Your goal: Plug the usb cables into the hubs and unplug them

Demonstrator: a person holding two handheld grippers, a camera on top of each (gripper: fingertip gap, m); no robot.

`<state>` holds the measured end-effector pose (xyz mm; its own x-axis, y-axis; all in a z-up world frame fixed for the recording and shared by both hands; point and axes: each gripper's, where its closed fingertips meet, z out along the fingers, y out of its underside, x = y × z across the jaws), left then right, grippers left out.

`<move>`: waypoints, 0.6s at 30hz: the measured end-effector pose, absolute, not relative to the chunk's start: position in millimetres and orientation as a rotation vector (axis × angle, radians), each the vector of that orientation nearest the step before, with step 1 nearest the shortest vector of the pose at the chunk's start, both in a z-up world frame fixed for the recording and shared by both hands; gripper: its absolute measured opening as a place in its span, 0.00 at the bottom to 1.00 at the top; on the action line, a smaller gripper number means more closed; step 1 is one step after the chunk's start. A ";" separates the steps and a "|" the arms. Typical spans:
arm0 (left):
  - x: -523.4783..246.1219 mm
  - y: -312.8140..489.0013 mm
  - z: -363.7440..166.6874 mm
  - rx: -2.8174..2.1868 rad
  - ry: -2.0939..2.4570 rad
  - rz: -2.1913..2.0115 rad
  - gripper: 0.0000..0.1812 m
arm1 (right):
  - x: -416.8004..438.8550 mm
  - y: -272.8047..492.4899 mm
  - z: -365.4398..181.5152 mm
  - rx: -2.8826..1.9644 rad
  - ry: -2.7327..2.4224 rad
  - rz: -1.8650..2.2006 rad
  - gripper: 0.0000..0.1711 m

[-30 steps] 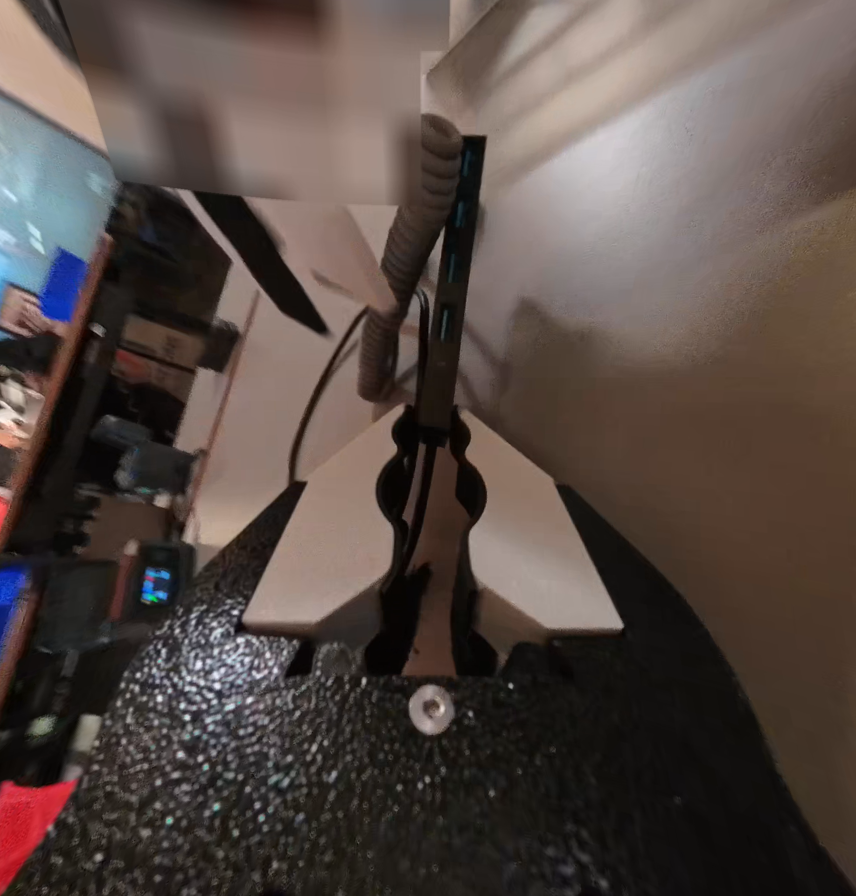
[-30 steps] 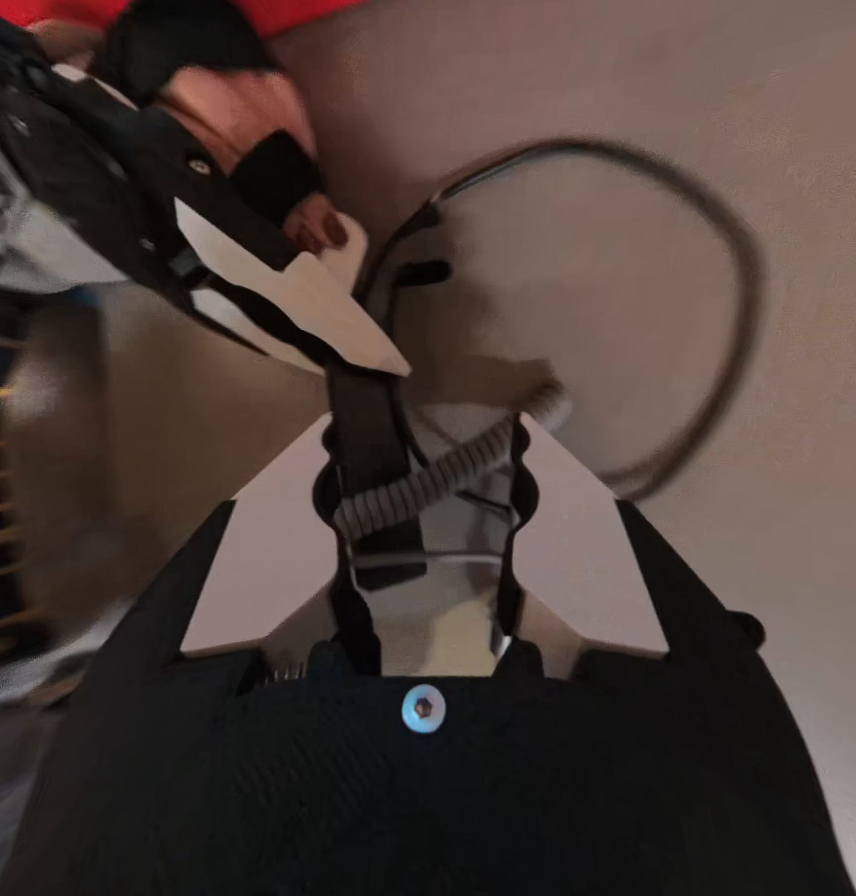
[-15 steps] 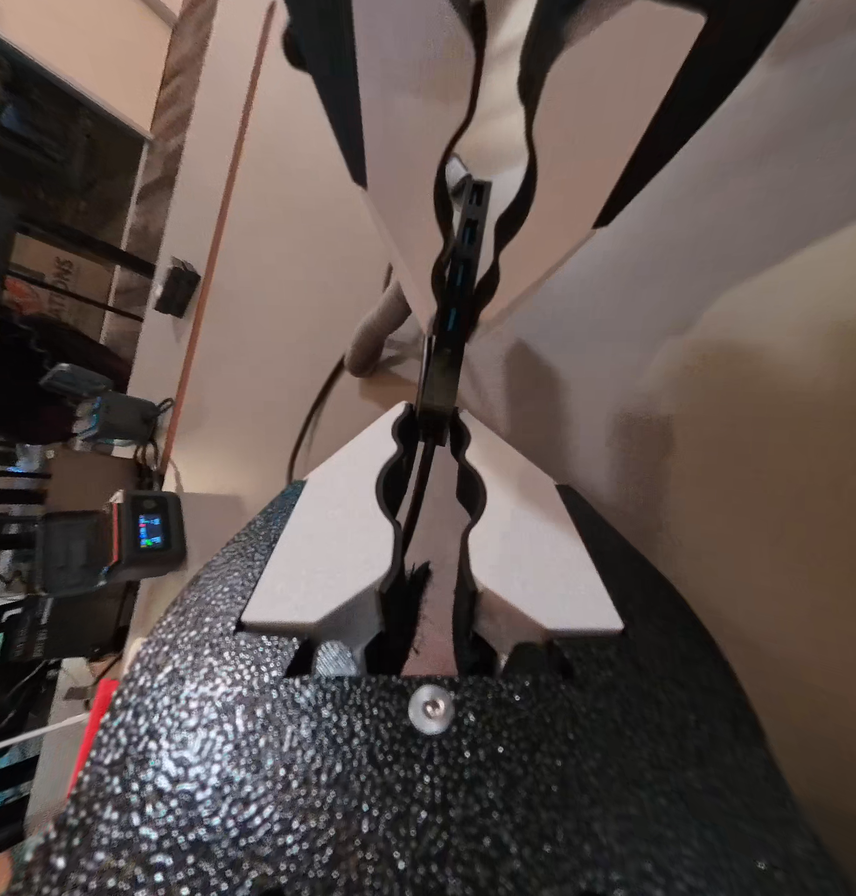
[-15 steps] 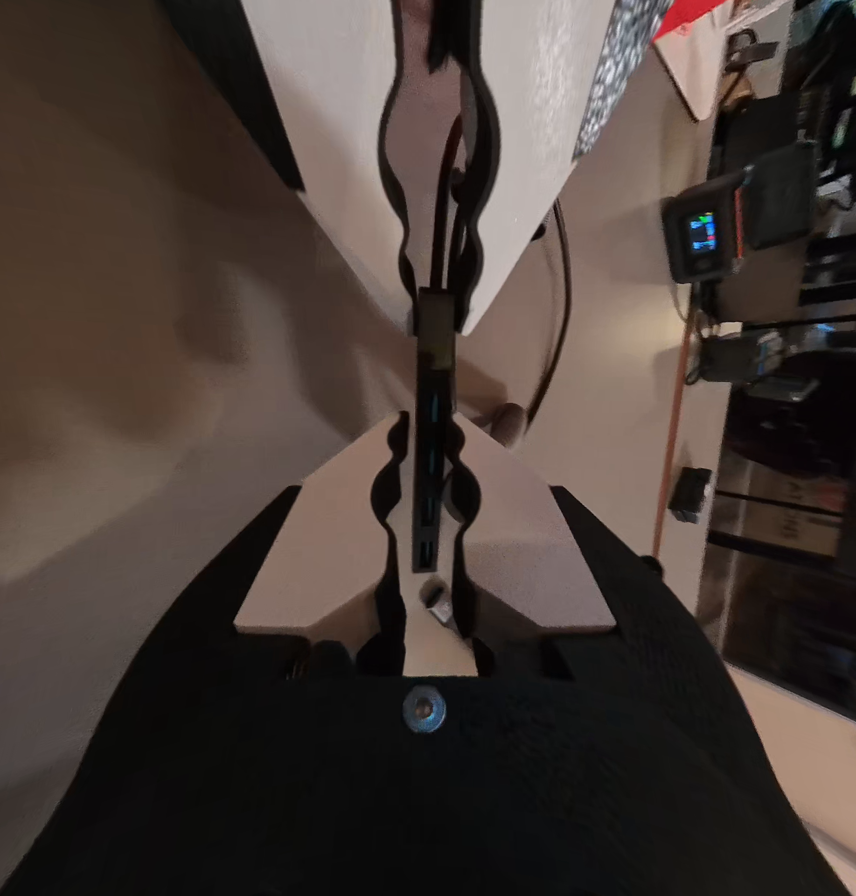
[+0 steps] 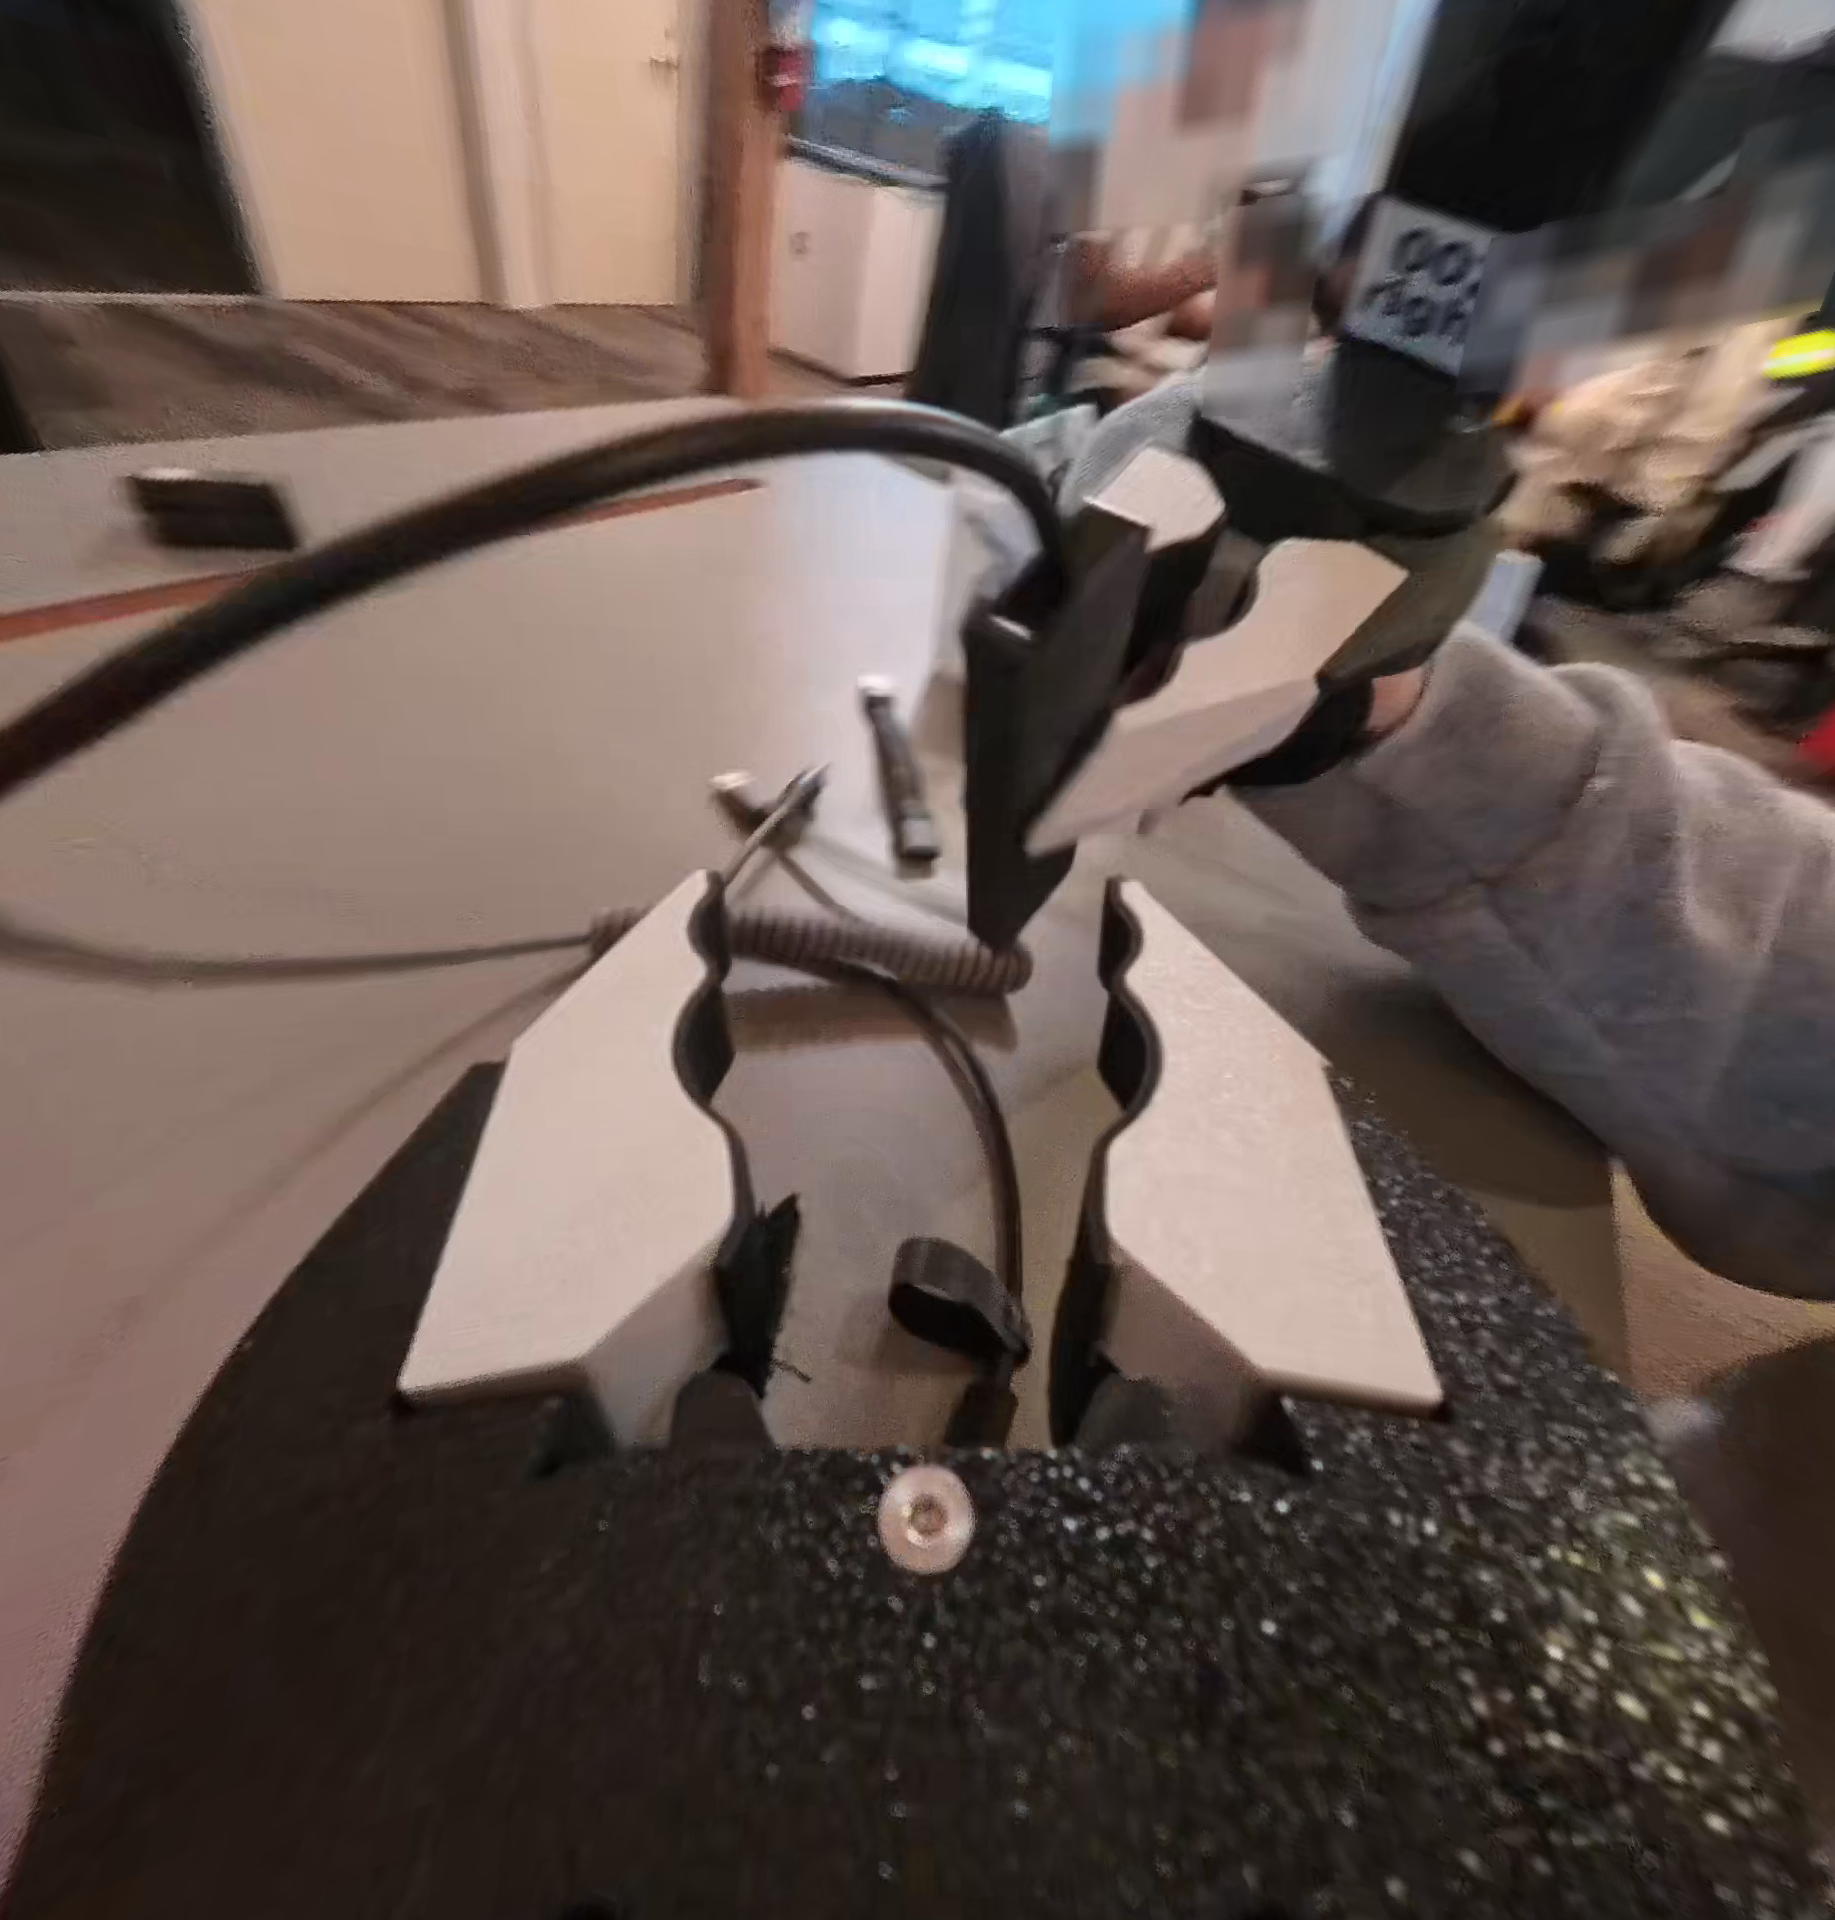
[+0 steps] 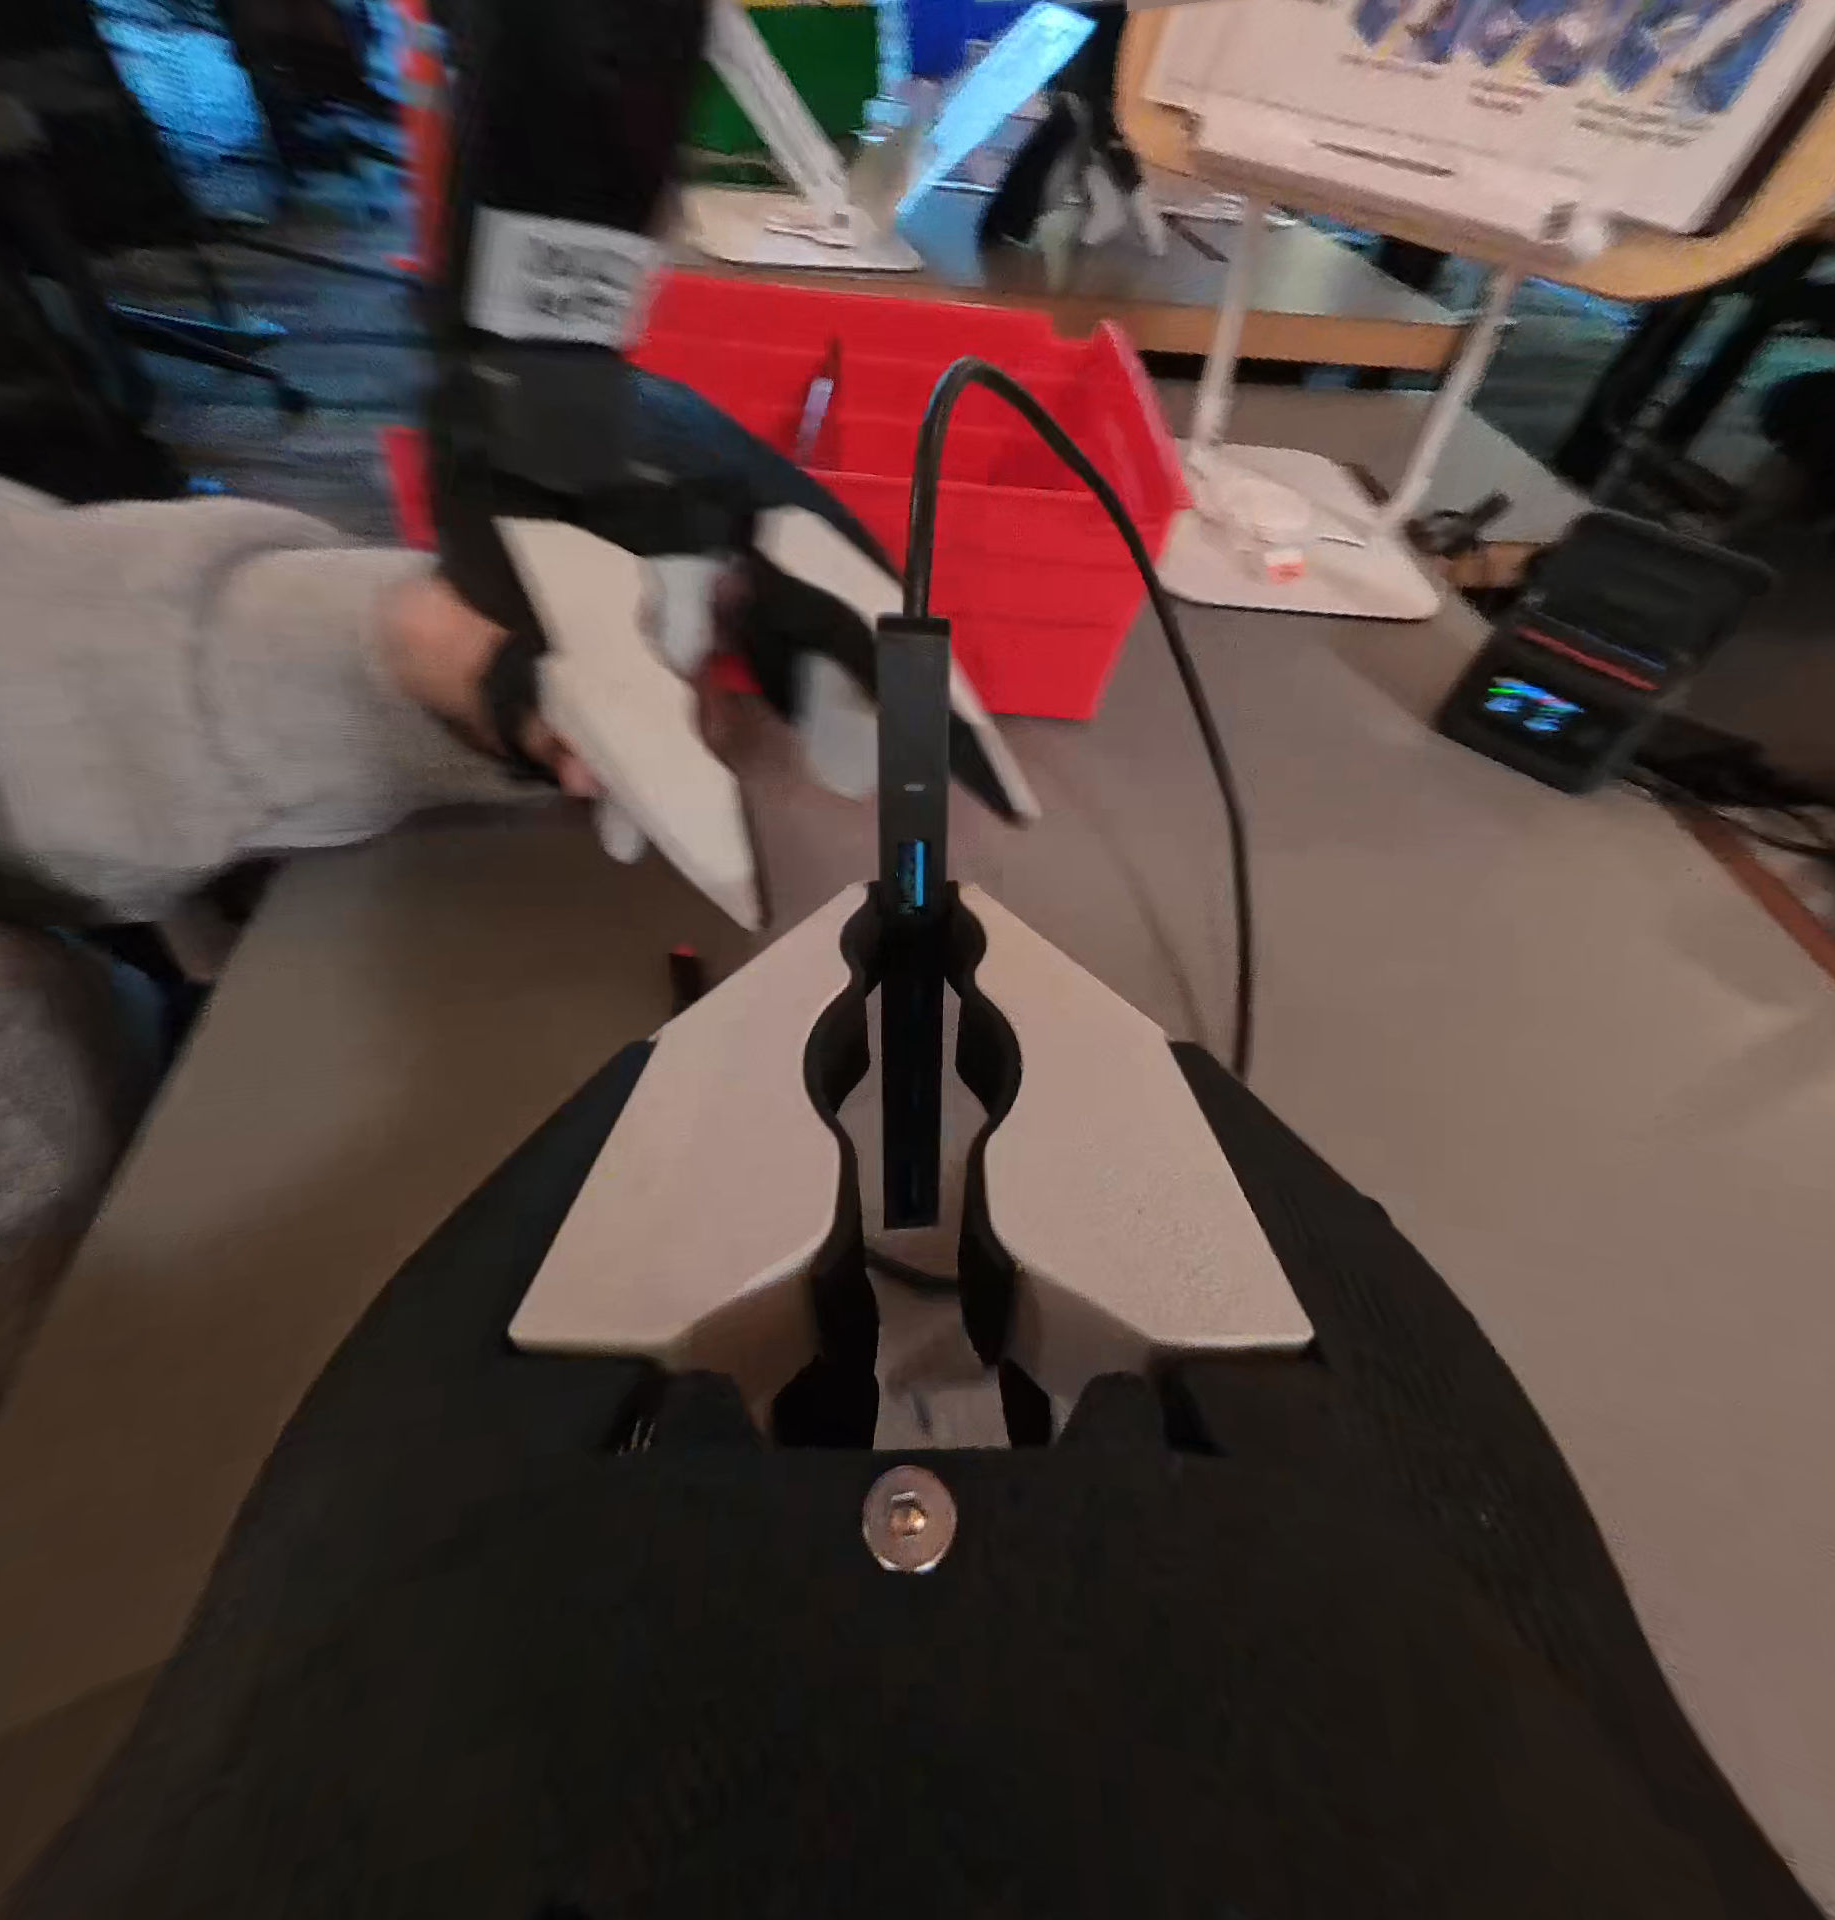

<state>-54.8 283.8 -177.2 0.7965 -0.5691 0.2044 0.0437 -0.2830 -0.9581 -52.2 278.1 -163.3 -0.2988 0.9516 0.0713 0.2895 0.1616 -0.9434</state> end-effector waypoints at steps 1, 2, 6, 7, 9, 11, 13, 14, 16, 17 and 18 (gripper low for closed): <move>-50.5 285.9 -174.9 -1.727 0.453 -0.695 0.34 | -51.2 269.0 -162.7 -1.176 -1.752 1.225 0.05; -45.8 284.5 -173.9 -1.684 0.525 -0.731 0.32 | -50.3 265.4 -163.2 -1.167 -1.775 1.251 0.05; -22.5 264.5 -170.7 -1.548 0.701 -0.971 0.18 | -45.3 253.7 -168.4 -1.142 -1.884 1.298 0.05; -17.0 260.7 -169.1 -1.529 0.710 -1.029 0.21 | -45.4 251.6 -171.3 -1.142 -1.907 1.293 0.05; -11.9 261.0 -173.0 -1.530 0.721 -1.055 0.21 | -45.6 245.4 -177.3 -1.141 -1.951 1.298 0.05; -13.8 263.2 -174.7 -1.538 0.717 -1.048 0.21 | -48.1 246.4 -180.6 -1.171 -1.952 1.292 0.05; -15.6 265.1 -171.4 -1.542 0.691 -1.070 0.21 | -49.3 248.5 -176.8 -1.208 -1.920 1.324 0.05; -17.1 265.3 -169.1 -1.536 0.677 -1.085 0.20 | -49.4 250.8 -173.5 -1.226 -1.895 1.333 0.05; -21.5 266.3 -167.3 -1.535 0.642 -1.103 0.17 | -49.0 256.0 -167.5 -1.240 -1.844 1.326 0.05; -22.5 264.6 -169.0 -1.539 0.649 -1.111 0.15 | -47.9 257.1 -167.3 -1.234 -1.845 1.301 0.05; -22.2 262.4 -171.8 -1.544 0.664 -1.121 0.13 | -45.7 255.9 -169.1 -1.231 -1.867 1.279 0.05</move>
<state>-22.2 262.4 -171.8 0.4037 -0.8600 0.3121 0.1395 -0.2793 -0.9500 -45.7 255.9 -169.1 -0.4234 0.9046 -0.0492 0.3727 0.1244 -0.9196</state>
